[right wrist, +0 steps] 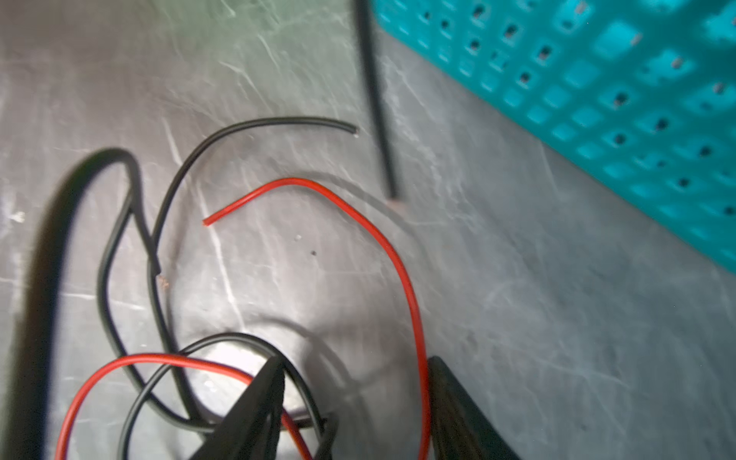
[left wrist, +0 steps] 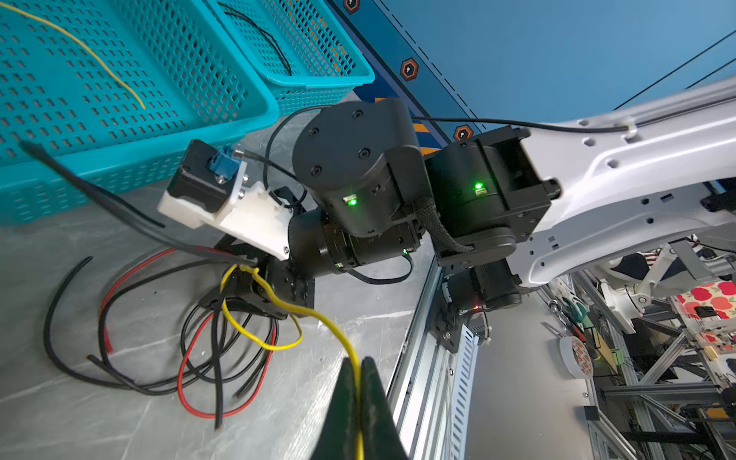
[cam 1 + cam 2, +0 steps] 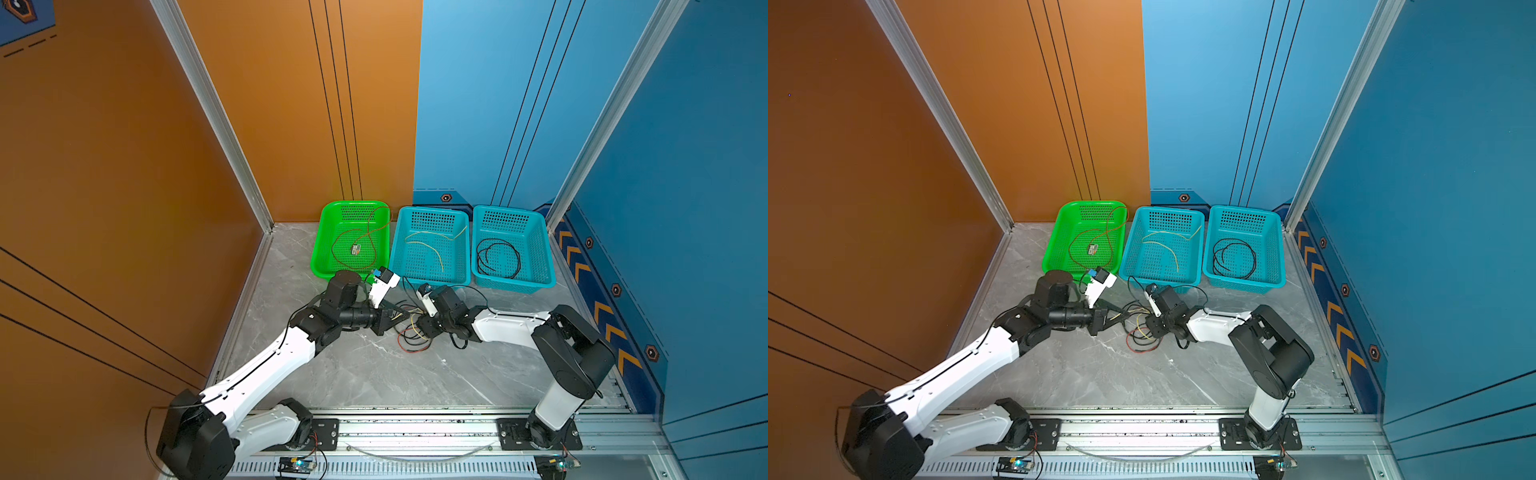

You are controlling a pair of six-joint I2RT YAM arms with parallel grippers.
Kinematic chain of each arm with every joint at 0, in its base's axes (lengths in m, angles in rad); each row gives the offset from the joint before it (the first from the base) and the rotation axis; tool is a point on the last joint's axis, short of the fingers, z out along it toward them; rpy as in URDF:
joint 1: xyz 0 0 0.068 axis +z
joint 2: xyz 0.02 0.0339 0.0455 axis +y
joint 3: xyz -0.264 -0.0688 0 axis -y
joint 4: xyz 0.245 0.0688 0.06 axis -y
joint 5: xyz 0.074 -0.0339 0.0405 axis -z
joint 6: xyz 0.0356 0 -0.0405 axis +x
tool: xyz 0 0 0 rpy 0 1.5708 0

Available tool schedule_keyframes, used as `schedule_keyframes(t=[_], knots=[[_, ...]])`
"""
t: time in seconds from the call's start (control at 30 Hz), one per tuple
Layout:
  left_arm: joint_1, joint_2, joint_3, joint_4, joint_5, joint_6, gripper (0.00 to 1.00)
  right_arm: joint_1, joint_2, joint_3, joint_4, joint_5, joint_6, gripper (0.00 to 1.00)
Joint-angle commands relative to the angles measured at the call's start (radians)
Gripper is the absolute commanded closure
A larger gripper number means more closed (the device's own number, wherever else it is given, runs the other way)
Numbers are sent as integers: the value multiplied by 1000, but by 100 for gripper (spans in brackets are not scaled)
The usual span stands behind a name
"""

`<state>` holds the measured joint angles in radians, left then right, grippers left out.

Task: Untangle and sort cables by color
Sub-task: Untie the cable.

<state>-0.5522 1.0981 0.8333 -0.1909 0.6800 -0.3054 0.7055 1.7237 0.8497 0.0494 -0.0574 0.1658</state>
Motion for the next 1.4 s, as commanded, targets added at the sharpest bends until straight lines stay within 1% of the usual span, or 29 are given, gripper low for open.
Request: schedule_keyframes(t=[0.0,0.23,0.57,0.73,0.97,1.13,1.23,1.37], knots=[[33,-105,113,-59,53,51,100,-15,44,-34,-48,28,34,46],[137,-184,256,-111,73,58,100,-15,51,-52,-49,36,35,46],[241,-177,422,-60,125,15,100,-15,66,-44,-74,67,24,47],[295,-177,512,-71,133,22,100,-15,82,-41,-75,73,26,47],[396,-148,676,-94,164,28,100,-18,117,-23,-85,80,32,47],[461,-111,822,-160,162,78,100,-24,130,-21,-95,84,35,47],[488,-88,878,-163,168,78,100,-26,131,-21,-95,84,35,47],[504,-75,907,-162,179,75,100,-28,128,-20,-102,93,31,47]])
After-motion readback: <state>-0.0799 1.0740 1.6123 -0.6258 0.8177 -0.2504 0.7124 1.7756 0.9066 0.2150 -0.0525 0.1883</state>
